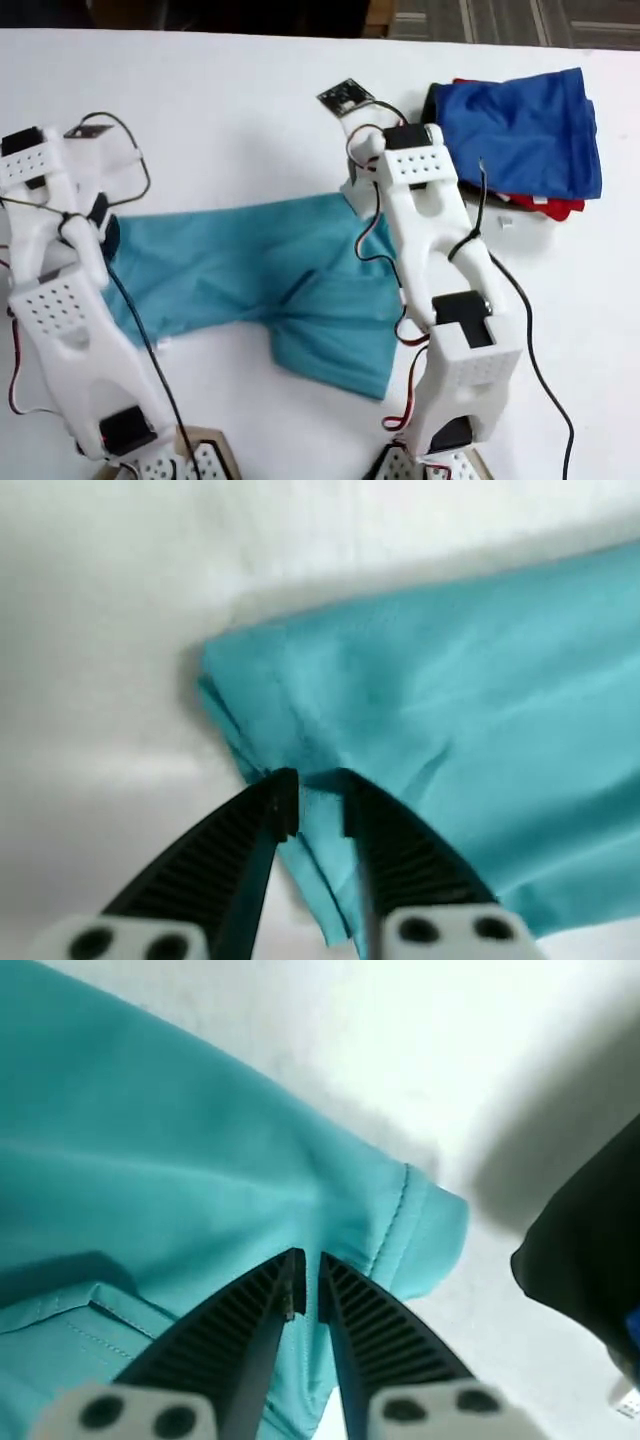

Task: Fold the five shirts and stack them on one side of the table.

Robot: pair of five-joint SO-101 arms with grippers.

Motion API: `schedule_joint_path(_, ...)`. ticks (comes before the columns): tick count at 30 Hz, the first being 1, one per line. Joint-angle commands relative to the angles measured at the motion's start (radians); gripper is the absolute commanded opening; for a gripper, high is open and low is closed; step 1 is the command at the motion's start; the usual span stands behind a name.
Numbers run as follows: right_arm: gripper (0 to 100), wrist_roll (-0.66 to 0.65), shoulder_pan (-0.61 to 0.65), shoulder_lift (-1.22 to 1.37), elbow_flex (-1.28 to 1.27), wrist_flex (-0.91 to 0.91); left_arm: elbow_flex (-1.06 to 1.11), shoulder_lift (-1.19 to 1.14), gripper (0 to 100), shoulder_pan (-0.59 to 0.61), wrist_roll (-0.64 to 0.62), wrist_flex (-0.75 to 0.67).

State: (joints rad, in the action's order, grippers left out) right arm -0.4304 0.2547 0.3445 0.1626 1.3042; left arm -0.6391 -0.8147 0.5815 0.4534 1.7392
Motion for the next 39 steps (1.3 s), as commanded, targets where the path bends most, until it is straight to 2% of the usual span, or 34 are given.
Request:
schedule_joint_path(1, 1.9, 0.0, 0.01, -0.071, 0.008, 0.002, -0.03, 0.009, 19, 0.04, -0.041, 0.017)
schedule_joint_path(7, 1.9, -0.002, 0.01, -0.071, 0.012, 0.001, 0.03, 0.009, 17, 0.012, -0.103, 0.017)
schedule_joint_path(15, 1.9, -0.002, 0.004, -0.071, 0.008, 0.004, 0.042, 0.011, 16, -0.026, -0.106, 0.0)
schedule_joint_path(19, 1.9, -0.002, 0.002, -0.071, 0.006, 0.004, 0.042, 0.009, 3, -0.026, -0.103, -0.008)
schedule_joint_path(28, 1.9, 0.003, 0.002, -0.071, 0.008, 0.005, 0.039, 0.021, 3, -0.029, -0.104, -0.031)
schedule_joint_path(33, 1.9, 0.006, 0.002, -0.071, 0.008, 0.005, -0.048, 0.021, 3, -0.037, -0.106, 0.041)
schedule_joint_path(39, 1.9, 0.003, 0.002, -0.071, 0.008, 0.005, -0.076, 0.023, 3, -0.037, -0.106, 0.046)
